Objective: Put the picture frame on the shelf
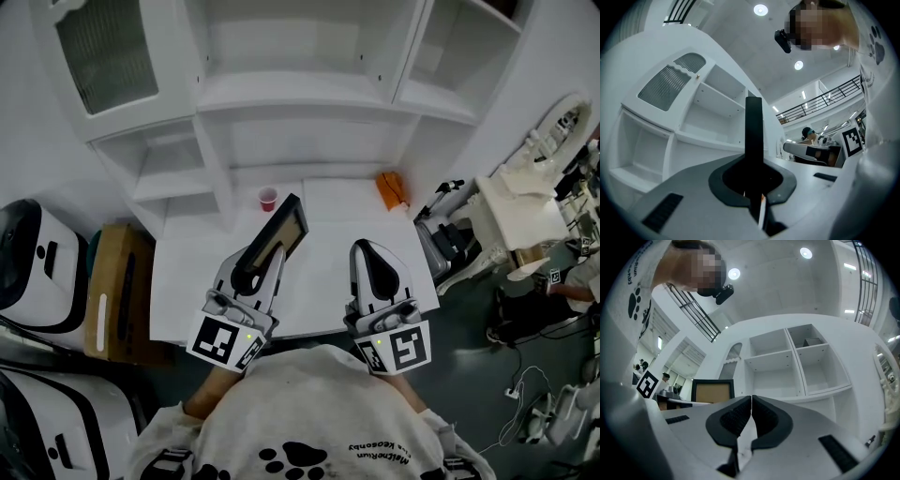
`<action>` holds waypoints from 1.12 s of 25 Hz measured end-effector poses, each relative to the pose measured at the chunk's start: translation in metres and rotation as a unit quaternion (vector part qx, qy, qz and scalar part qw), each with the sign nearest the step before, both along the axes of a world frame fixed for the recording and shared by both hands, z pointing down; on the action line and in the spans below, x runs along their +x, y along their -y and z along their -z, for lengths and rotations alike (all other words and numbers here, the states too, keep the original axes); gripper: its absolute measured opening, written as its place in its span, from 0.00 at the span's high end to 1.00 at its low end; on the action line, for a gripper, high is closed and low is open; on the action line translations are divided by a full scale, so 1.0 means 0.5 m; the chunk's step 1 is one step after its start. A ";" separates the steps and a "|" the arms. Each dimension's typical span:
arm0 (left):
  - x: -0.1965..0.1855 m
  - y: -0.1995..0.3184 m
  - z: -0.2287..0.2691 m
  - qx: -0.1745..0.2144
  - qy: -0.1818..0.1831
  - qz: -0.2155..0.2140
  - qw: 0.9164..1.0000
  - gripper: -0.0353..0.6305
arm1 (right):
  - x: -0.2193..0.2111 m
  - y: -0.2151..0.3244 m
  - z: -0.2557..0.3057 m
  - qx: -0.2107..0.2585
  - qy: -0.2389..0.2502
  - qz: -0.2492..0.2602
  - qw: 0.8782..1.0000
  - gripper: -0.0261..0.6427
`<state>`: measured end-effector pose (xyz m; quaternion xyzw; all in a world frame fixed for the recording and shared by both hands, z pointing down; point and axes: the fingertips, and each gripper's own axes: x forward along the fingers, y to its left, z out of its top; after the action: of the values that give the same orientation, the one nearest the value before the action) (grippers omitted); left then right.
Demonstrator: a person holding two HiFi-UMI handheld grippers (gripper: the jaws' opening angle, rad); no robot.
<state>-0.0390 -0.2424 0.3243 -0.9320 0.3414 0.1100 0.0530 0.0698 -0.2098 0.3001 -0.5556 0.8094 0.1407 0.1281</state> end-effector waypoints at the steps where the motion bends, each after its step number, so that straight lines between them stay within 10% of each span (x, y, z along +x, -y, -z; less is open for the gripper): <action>1: 0.004 0.009 0.005 0.004 0.000 0.003 1.000 0.91 | 0.004 0.011 0.004 0.002 -0.001 0.003 1.000 0.91; 28: 0.044 0.152 0.168 0.099 0.034 0.076 0.992 0.91 | 0.032 0.195 0.106 0.047 -0.014 0.062 0.997 0.91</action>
<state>-0.0172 -0.3182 0.2403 -0.8966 0.3969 0.1069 0.1647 0.0858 -0.3072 0.2472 -0.4954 0.8367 0.1781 0.1511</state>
